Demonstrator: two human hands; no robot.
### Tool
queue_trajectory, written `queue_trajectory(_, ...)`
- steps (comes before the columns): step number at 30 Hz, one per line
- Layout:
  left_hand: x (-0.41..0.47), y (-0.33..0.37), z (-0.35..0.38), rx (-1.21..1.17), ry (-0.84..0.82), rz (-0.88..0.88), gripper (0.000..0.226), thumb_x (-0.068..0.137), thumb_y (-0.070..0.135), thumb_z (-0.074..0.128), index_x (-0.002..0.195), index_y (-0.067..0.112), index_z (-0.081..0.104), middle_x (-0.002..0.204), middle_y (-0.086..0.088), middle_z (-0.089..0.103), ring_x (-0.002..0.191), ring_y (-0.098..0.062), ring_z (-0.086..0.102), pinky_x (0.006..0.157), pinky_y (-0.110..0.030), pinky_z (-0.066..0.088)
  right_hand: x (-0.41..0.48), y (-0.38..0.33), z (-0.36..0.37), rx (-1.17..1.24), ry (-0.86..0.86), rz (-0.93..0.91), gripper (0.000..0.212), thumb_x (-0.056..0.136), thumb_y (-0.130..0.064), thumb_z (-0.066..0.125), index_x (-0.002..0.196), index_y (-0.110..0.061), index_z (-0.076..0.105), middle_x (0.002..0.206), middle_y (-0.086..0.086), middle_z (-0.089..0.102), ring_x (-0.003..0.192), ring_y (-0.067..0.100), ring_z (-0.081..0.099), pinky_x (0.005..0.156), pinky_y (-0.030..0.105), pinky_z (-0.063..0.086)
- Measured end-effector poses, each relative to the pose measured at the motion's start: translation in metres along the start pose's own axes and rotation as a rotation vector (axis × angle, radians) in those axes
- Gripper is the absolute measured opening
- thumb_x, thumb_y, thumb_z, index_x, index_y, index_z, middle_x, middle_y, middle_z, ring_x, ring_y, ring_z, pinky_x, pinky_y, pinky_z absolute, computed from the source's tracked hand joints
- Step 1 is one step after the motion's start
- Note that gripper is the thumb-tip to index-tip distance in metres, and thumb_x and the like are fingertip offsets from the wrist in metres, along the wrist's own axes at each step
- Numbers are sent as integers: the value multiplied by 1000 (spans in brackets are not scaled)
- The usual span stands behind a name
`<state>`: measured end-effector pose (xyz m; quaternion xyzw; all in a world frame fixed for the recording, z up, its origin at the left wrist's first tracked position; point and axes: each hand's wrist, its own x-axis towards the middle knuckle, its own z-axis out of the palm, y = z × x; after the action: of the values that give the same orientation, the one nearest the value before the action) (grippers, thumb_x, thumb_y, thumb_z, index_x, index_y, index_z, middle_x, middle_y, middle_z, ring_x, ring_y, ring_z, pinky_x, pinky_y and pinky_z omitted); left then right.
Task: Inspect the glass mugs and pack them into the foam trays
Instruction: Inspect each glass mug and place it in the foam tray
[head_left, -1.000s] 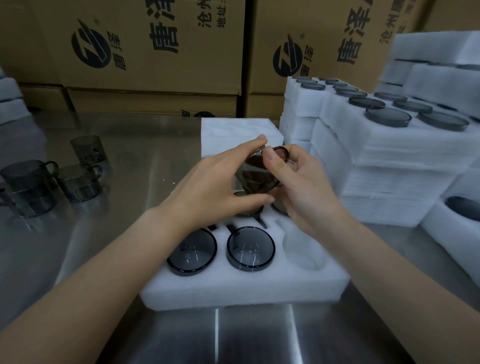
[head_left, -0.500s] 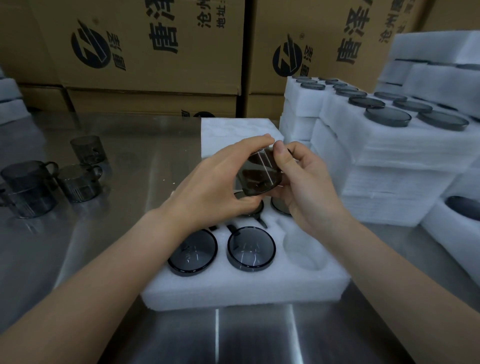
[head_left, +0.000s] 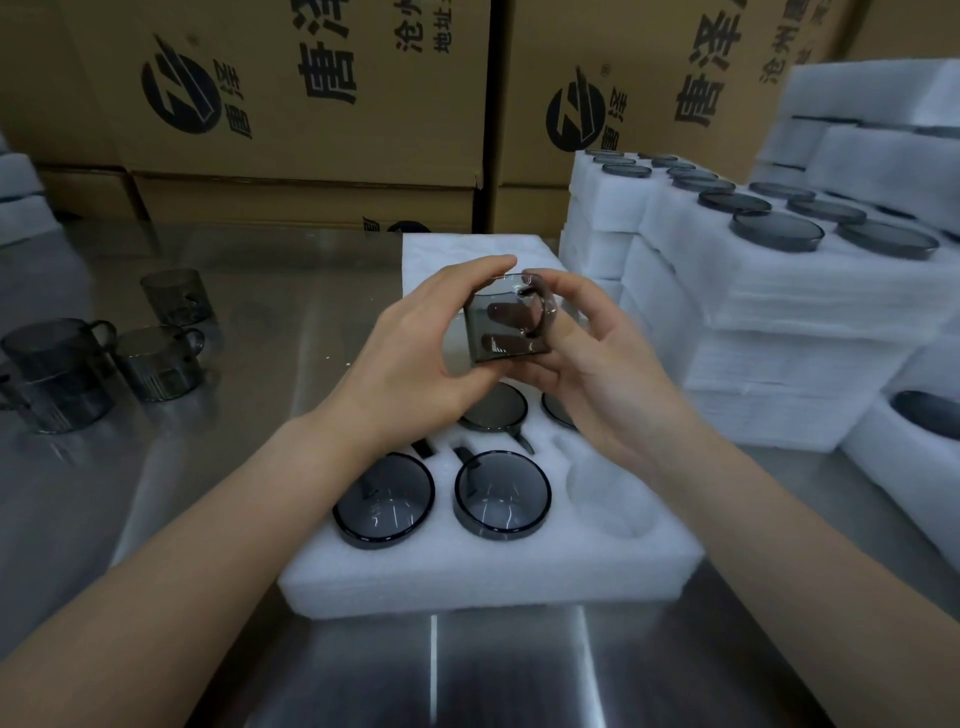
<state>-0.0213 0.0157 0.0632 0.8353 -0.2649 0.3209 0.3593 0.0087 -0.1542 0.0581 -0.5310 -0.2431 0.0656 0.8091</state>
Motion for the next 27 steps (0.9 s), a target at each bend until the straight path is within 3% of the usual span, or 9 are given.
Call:
queue_trajectory(4,0,1,0,-5,-21,-22,67,76,19,82,136,13,51,129,7,58,120,-5,55,105,-28,44,-1,0,-1,-36,55,-25,23,78,-27,67,101,-23,67,91,6,76,83,24,73,68,32,58)
queue_trajectory(9,-1,1,0,-53,-37,-19,70,78,17,80,140,10,46,131,2,57,123,-6,54,107,-23,41,0,-2,-2,47,66,22,13,88,-22,59,96,-19,68,90,7,76,80,24,74,63,33,59)
queue_trajectory(14,-2,3,0,-174,-75,-46,72,82,18,75,143,8,40,136,-3,54,128,-8,51,110,-29,41,-1,-6,-1,62,121,30,22,79,-26,62,93,-9,66,85,11,75,71,24,74,57,32,59)
queue_trajectory(16,-2,3,-1,-187,-78,-55,72,84,24,72,146,10,37,138,-3,53,131,-7,48,111,-30,39,-2,-8,-1,84,97,37,25,81,-27,60,96,-7,64,89,12,75,75,24,73,61,34,59)
queue_trajectory(19,-2,0,-4,-169,-133,-88,76,87,39,66,150,19,30,145,0,48,135,-6,43,114,-33,36,-1,-10,-2,137,20,84,28,91,-32,57,104,-6,58,112,19,69,95,30,70,75,40,58)
queue_trajectory(21,-3,-1,-5,-136,-178,-88,75,88,48,57,151,22,27,149,4,45,137,-6,41,115,-34,34,-1,-13,-3,165,-91,129,24,96,-31,53,99,-10,63,121,22,64,108,33,64,85,41,55)
queue_trajectory(23,-3,-1,-6,-107,-172,-57,70,90,49,51,151,19,32,146,7,48,134,-4,43,112,-26,35,-3,-17,-5,165,-152,159,31,95,-30,52,101,-7,71,120,20,66,113,32,63,91,40,53)
queue_trajectory(25,-3,1,-7,-97,-127,-10,59,92,44,52,145,21,41,137,13,52,128,2,47,106,-15,35,-4,-22,-6,138,-108,162,52,91,-29,58,123,12,54,119,22,66,108,32,66,86,41,55)
queue_trajectory(27,-2,2,-6,-92,-91,-7,47,92,37,59,135,21,52,127,15,57,120,4,52,101,-13,38,-7,-30,-6,46,-5,135,53,85,-26,64,120,11,48,109,21,68,94,31,70,74,40,57)
